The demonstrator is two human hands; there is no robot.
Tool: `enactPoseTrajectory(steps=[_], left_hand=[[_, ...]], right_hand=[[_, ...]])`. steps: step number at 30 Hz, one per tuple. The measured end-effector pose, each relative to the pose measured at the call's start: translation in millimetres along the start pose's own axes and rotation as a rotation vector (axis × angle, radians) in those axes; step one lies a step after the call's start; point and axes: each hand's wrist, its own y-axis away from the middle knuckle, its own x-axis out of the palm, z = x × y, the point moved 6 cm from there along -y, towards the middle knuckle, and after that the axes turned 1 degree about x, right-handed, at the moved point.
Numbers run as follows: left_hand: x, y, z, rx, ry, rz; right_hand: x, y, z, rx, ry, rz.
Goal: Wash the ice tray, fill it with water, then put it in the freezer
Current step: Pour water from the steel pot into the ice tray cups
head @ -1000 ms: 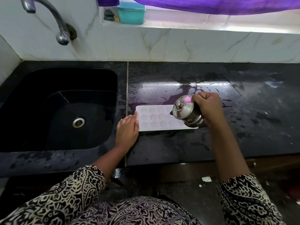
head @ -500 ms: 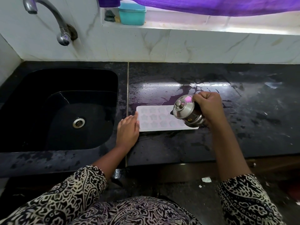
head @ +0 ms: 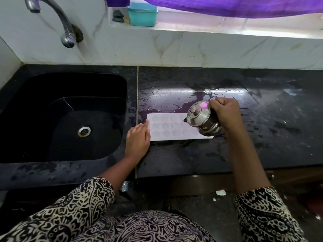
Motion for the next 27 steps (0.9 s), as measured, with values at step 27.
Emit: enactPoseTrajectory(steps=[27], left_hand=[[-4, 0, -4, 0.009, 0.024, 0.004]], right_hand=[[-15, 1, -26, 0.082, -0.002, -0.046]])
